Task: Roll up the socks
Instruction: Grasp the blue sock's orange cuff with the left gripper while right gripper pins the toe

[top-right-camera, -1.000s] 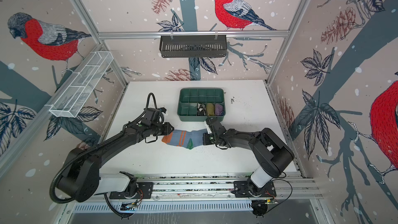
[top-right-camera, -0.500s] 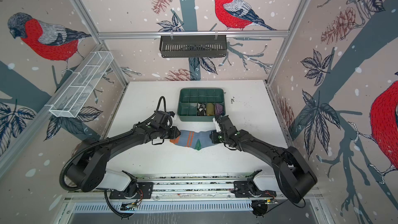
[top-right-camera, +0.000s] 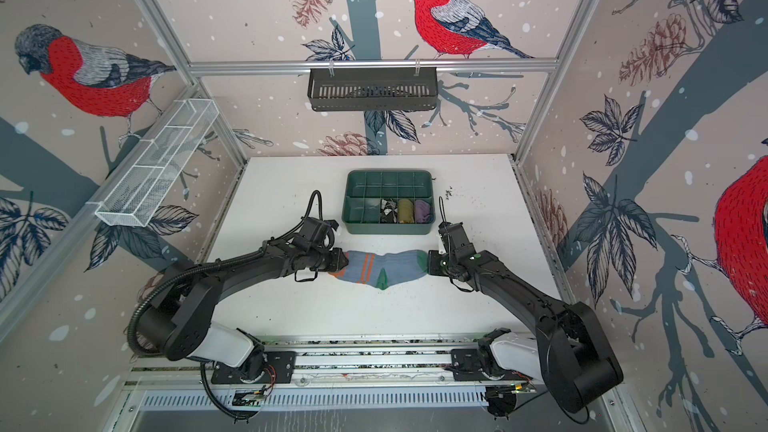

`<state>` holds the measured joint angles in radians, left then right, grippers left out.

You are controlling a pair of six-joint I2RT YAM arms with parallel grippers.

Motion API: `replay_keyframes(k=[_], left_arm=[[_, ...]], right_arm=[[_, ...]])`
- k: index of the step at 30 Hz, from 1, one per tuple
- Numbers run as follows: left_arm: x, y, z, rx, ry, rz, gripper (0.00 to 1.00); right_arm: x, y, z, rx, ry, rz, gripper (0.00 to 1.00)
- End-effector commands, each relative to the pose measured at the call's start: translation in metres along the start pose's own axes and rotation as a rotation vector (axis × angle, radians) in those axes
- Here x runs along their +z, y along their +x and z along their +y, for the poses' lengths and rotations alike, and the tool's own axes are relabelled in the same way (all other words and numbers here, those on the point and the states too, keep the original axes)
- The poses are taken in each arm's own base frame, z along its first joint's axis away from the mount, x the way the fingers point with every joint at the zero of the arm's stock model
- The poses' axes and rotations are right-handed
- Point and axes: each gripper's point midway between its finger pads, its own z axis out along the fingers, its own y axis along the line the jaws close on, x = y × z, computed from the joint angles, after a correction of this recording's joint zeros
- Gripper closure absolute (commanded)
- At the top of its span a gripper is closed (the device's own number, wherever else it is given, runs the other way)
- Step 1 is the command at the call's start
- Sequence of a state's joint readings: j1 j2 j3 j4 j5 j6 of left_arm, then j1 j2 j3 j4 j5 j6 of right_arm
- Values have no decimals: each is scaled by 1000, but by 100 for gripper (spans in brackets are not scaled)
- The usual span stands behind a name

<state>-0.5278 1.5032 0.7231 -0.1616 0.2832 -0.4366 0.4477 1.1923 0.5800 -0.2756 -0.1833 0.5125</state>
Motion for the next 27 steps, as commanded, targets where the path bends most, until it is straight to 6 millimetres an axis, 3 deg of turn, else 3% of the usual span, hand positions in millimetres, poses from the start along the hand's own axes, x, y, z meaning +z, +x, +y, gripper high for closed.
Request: replay_keyframes(k=[1, 5, 9, 18, 27], left_arm=[[-2, -8, 4, 4, -32, -47, 68], [-13, -15, 12, -2, -100, -82, 49], [-24, -22, 19, 7, -162, -116, 45], [-13, -8, 43, 4, -281, -21, 48], [-5, -6, 33, 8, -215, -2, 50]], right_arm=[[-4, 0, 15, -31, -54, -5, 82], [-4, -2, 24, -56, -67, -5, 82], [-1, 0, 30, -68, -82, 1, 82], [3, 6, 40, -98, -103, 13, 82], [4, 6, 41, -103, -108, 12, 82]])
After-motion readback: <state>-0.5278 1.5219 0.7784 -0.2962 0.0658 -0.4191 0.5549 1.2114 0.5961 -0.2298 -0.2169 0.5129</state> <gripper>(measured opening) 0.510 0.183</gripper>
